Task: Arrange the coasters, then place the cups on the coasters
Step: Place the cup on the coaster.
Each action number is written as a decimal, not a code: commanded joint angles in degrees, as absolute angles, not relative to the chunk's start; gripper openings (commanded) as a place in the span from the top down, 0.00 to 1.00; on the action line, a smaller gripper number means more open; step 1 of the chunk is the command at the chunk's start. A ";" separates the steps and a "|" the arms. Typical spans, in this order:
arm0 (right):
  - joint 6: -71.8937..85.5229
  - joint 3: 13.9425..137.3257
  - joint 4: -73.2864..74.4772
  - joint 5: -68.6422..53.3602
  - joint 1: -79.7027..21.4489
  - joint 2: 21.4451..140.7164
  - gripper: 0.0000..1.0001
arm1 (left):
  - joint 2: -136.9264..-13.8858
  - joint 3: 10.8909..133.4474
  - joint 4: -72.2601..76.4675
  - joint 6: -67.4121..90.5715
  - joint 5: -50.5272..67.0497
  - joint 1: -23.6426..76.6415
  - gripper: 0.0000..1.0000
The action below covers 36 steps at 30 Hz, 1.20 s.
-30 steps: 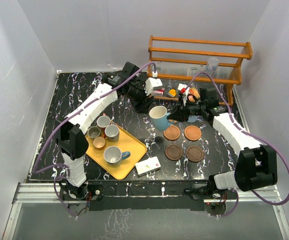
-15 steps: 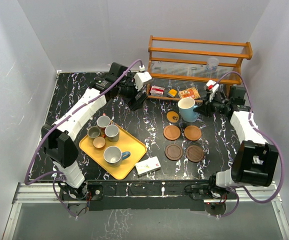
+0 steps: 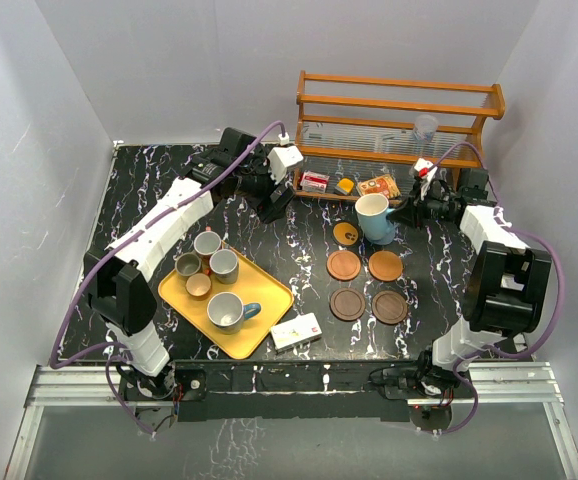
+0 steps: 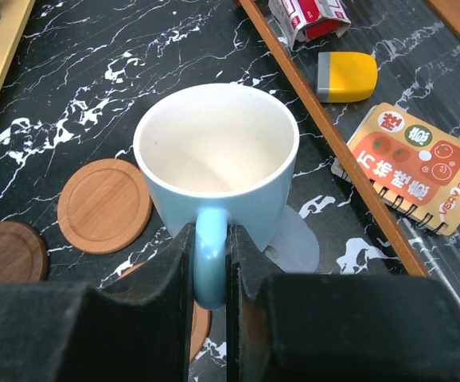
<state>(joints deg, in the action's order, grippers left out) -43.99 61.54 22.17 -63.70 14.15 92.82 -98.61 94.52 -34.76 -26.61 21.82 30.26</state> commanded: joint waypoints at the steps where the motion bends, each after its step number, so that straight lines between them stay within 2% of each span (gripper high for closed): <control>1: -46.02 65.34 17.07 -68.96 14.65 93.40 1.00 | -96.57 94.13 -34.63 -27.28 22.94 30.44 0.16; 36: -44.63 64.94 10.59 -71.72 16.43 99.40 1.00 | -99.03 93.99 -35.20 -28.21 23.43 30.42 0.15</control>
<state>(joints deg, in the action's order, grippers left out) -44.73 63.22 15.92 -67.22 16.03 100.68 -99.13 94.50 -34.76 -27.66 21.87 30.26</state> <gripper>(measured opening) 0.134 0.843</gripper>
